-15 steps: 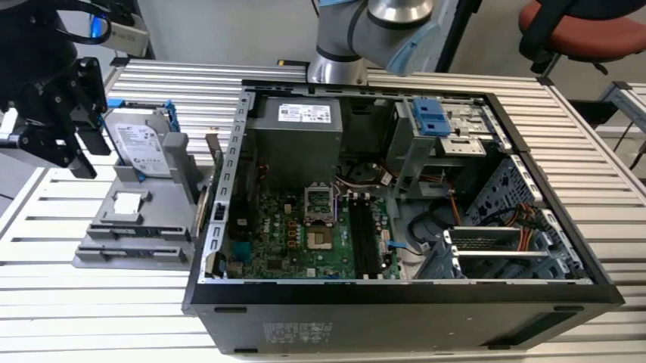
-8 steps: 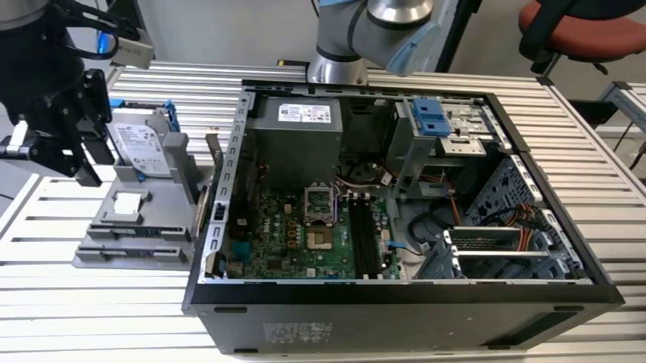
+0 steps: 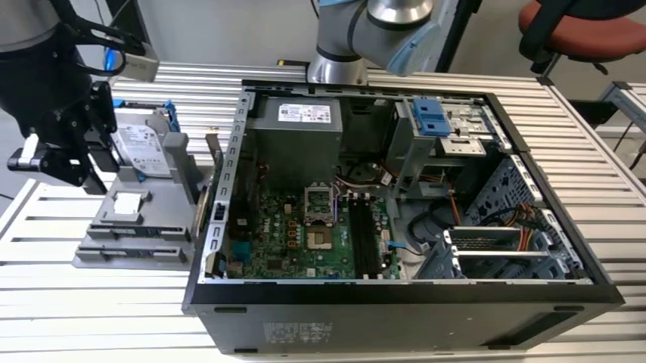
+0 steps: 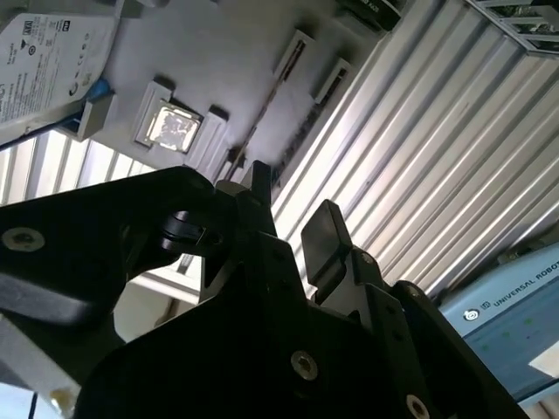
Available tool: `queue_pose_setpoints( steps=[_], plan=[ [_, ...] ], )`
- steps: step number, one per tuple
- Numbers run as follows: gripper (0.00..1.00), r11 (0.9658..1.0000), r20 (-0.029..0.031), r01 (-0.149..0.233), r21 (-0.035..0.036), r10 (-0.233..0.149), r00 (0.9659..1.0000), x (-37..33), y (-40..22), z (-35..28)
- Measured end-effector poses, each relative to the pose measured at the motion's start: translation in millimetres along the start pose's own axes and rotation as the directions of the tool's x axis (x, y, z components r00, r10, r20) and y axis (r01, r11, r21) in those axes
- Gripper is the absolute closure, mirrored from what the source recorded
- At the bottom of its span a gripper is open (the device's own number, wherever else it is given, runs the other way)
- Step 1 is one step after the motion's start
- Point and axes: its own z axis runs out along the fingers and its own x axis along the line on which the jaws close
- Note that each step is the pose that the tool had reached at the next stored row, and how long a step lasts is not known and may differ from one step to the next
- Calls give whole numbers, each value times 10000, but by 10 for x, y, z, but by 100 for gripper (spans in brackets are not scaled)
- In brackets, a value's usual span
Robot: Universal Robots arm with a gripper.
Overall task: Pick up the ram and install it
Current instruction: 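Pick up the ram and move it above insertion slot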
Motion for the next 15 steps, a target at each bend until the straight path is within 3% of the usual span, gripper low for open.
queue_pose_setpoints(
  steps=[7, 11, 13, 15],
  plan=[
    [0, 9996, 7, 266, 40, -266, 9996, 12, -2, 111],
    [0, 9994, 46, 343, 51, -343, 9994, 51, 23, 177],
    [0, 9994, 105, 343, 76, -344, 9994, 71, 50, 201],
    [0, 9993, 220, 343, 122, -346, 9992, 94, 68, 217]
  ],
)
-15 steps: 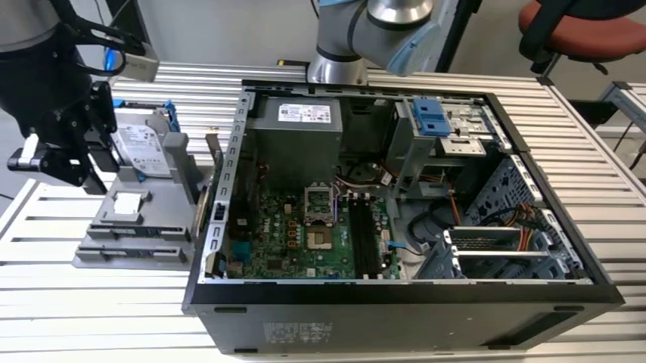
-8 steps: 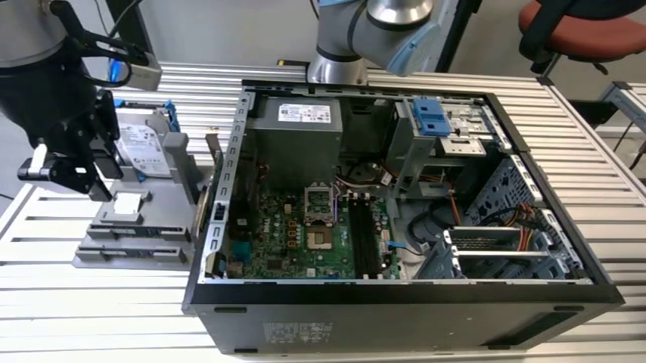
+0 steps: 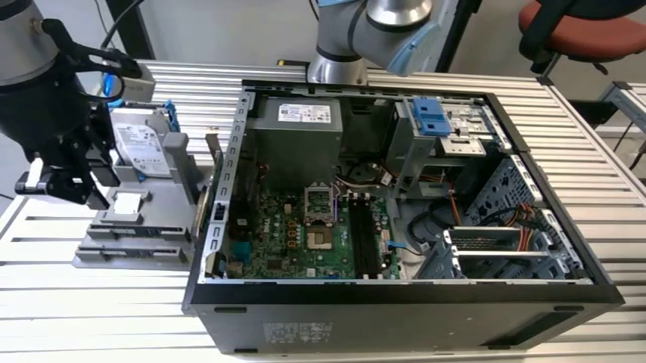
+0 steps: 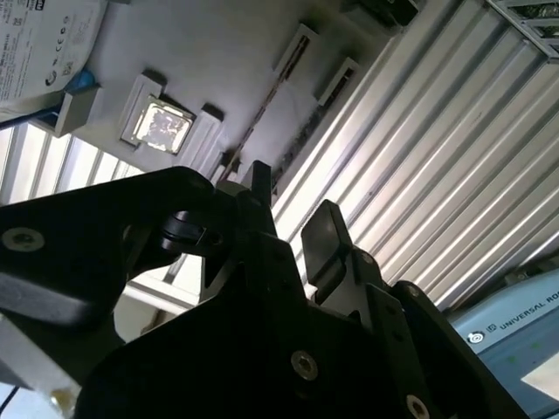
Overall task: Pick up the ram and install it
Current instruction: 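Pick up the ram and move it above insertion slot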
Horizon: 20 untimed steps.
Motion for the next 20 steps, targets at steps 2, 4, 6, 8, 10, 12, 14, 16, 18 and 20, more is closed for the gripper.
queue_pose_setpoints(
  steps=[2, 4, 6, 8, 10, 12, 14, 16, 18, 20],
  plan=[
    [0, 10000, 161, -2, 8, 2, 9999, 35, 4, 12],
    [0, 10000, 206, -3, 2, 3, 9998, 65, 3, 33],
    [0, 10000, 204, -5, -3, 5, 9998, 71, 4, 62],
    [0, 10000, 194, -4, -3, 4, 9998, 73, 4, 95],
    [0, 10000, 181, -3, -4, 3, 9998, 74, 3, 128],
    [0, 10000, 181, -3, -2, 3, 9998, 79, 4, 166],
    [0, 10000, 181, -1, -2, 1, 9998, 89, 3, 202],
    [0, 10000, 180, -3, -2, 3, 9998, 99, 4, 239],
    [0, 10000, 180, -5, -3, 5, 9998, 103, 5, 274],
    [0, 10000, 181, -3, -1, 3, 9998, 104, 8, 313]
  ],
)
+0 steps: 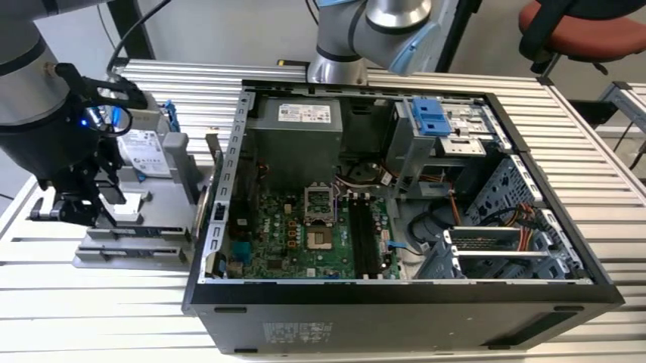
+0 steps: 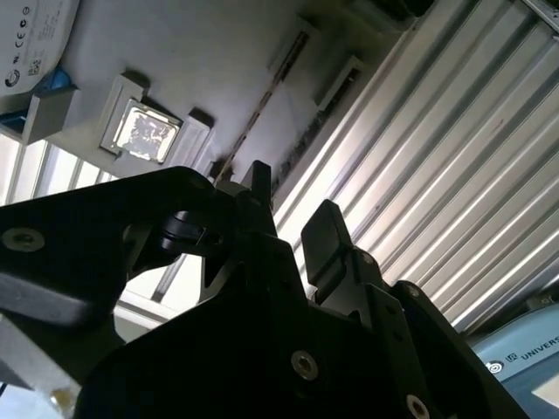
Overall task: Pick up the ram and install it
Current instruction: 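Pick up the ram and move it above insertion slot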
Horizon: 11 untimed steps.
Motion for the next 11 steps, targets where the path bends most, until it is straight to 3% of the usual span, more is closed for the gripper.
queue_pose_setpoints(
  steps=[11],
  plan=[
    [0, 9999, -6, -153, 5, 153, 9999, 34, 31, 197]
  ],
)
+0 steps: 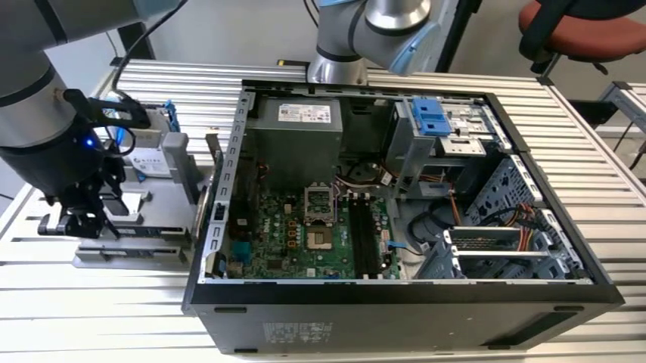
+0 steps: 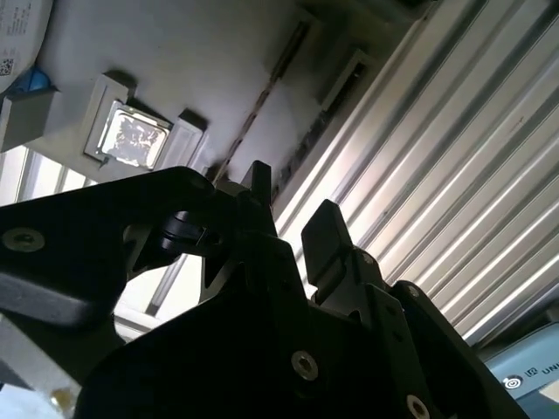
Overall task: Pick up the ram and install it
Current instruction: 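Pick up the ram and move it above insertion slot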
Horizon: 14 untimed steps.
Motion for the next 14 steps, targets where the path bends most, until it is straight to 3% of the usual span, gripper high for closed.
queue_pose_setpoints(
  steps=[12, 14],
  plan=[
    [0, 9999, -1, -159, 6, 159, 9999, 77, -2, 216],
    [0, 9998, -2, -216, 8, 216, 9998, 94, -1, 288]
  ],
)
